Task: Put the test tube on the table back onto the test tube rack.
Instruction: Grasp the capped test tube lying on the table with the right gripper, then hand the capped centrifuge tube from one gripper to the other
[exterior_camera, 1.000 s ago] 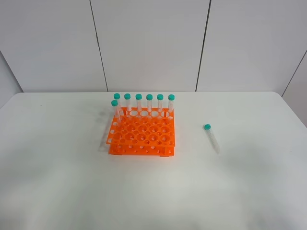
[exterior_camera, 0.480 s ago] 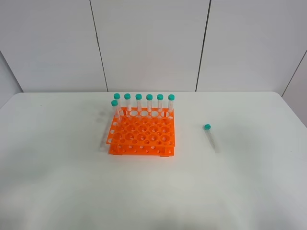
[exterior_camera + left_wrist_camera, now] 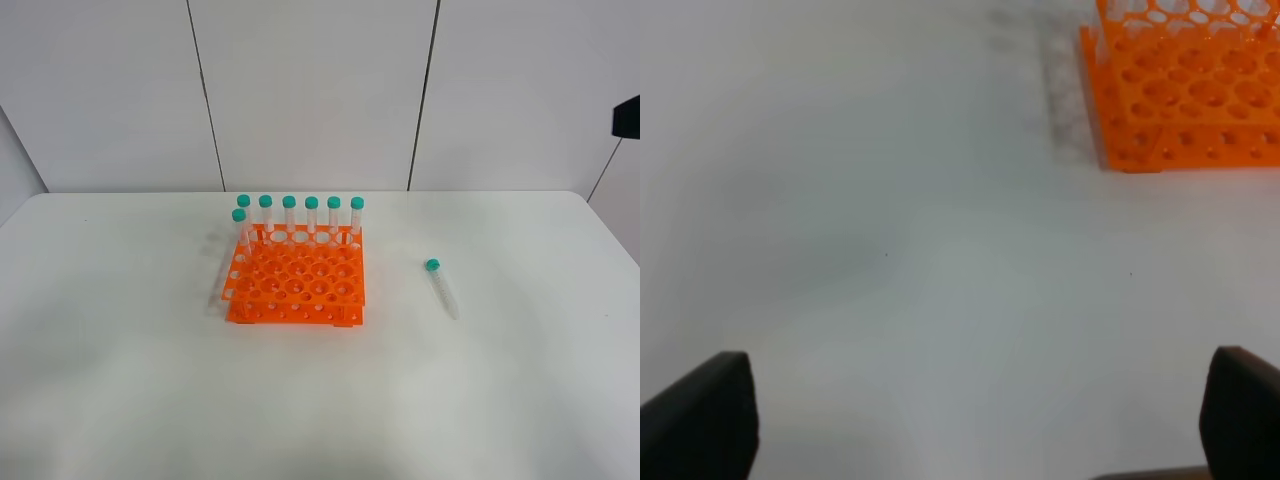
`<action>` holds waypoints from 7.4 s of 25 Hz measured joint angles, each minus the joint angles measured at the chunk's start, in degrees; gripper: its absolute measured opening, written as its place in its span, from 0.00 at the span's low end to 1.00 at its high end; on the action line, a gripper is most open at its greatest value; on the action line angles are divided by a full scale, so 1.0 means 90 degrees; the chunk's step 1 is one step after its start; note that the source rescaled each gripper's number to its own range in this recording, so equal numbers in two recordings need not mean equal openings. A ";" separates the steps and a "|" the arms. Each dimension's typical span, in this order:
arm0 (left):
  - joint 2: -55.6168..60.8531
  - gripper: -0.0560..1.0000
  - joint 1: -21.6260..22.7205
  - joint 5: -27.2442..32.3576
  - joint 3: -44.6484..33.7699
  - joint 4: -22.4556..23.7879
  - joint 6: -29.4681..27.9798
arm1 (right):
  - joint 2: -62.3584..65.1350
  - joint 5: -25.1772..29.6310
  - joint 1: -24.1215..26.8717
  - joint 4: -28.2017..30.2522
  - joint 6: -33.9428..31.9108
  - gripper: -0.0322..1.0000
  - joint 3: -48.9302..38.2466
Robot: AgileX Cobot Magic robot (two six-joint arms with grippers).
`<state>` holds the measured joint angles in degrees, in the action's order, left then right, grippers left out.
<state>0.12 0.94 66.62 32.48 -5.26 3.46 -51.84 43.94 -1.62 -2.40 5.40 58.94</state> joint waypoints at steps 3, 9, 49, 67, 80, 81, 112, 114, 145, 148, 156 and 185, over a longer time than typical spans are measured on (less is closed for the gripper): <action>0.0000 1.00 0.0000 0.0000 0.0000 0.0000 0.0000 | -0.0918 0.0008 0.0000 -0.0126 0.0142 1.00 0.0363; 0.0000 1.00 0.0000 0.0000 0.0000 0.0000 0.0019 | -0.2549 0.0058 -0.0107 -0.0337 0.0447 1.00 0.0805; 0.0000 1.00 0.0000 0.0000 0.0000 0.0005 0.0019 | -0.7105 -0.1131 -0.0973 0.0390 -0.0600 1.00 0.0990; 0.0000 1.00 0.0000 0.0000 0.0000 0.0005 0.0019 | -0.7349 -0.1181 -0.0973 0.0333 -0.0656 0.90 0.0998; 0.0000 1.00 0.0000 0.0000 0.0000 0.0005 0.0019 | -0.7349 -0.1015 -0.0973 0.0333 -0.0713 0.43 0.0998; 0.0000 1.00 0.0000 0.0000 0.0000 0.0005 0.0019 | -0.7349 -0.1015 -0.0973 0.0333 -0.0733 0.39 0.0998; 0.0000 1.00 0.0000 0.0000 0.0000 0.0005 0.0019 | -0.6366 -0.1678 -0.0973 0.0581 -0.0600 0.03 0.1010; 0.0000 1.00 0.0000 0.0000 0.0000 0.0005 0.0019 | -0.6121 -0.1889 -0.0973 0.0595 -0.0517 0.03 0.1010; 0.0000 1.00 0.0000 0.0000 0.0000 0.0005 0.0013 | -0.3819 -0.5721 -0.3660 0.0267 0.0228 0.03 -0.0001; 0.0000 1.00 0.0000 0.0000 0.0000 0.0005 0.0013 | -0.3560 -0.6302 -0.3660 0.0267 0.0207 0.03 -0.0654; 0.0000 1.00 0.0000 0.0000 0.0000 0.0005 0.0013 | -0.3284 -0.7026 -0.3660 0.0267 0.0202 0.03 -0.2001; 0.0000 1.00 -0.0251 0.0074 0.0307 0.0002 0.0020 | -0.3284 -0.7463 -0.3660 0.0450 -0.0015 0.03 -0.2359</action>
<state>0.12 -1.32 67.28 35.25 -5.24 3.64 -81.39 -23.23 -34.56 1.65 5.26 37.71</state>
